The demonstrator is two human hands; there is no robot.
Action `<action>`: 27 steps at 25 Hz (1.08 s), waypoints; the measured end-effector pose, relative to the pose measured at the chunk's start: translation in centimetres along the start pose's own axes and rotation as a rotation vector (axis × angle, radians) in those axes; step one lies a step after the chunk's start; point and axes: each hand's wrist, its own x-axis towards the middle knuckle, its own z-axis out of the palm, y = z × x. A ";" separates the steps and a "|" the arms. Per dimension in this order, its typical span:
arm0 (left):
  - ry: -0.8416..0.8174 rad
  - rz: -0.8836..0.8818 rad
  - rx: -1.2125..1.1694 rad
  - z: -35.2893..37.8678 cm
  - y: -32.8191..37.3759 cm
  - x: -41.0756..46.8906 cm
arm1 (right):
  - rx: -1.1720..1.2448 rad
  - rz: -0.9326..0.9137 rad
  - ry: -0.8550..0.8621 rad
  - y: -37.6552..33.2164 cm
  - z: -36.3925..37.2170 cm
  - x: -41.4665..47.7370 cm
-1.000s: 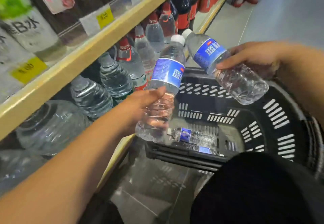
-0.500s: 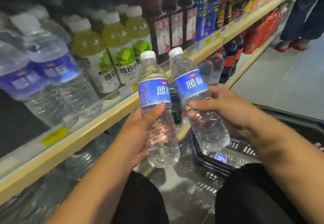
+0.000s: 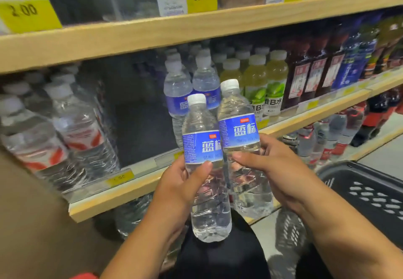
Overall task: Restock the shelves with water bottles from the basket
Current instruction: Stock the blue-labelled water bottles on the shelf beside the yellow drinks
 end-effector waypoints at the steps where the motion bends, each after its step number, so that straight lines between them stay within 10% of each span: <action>1: 0.004 0.012 -0.001 -0.8 0.2 -0.3 | -0.011 0.003 -0.019 0.2 0.8 0.3; 27: 0.312 0.072 -0.030 -12.2 2.8 0.7 | -0.104 -0.275 -0.010 0.0 16.1 11.4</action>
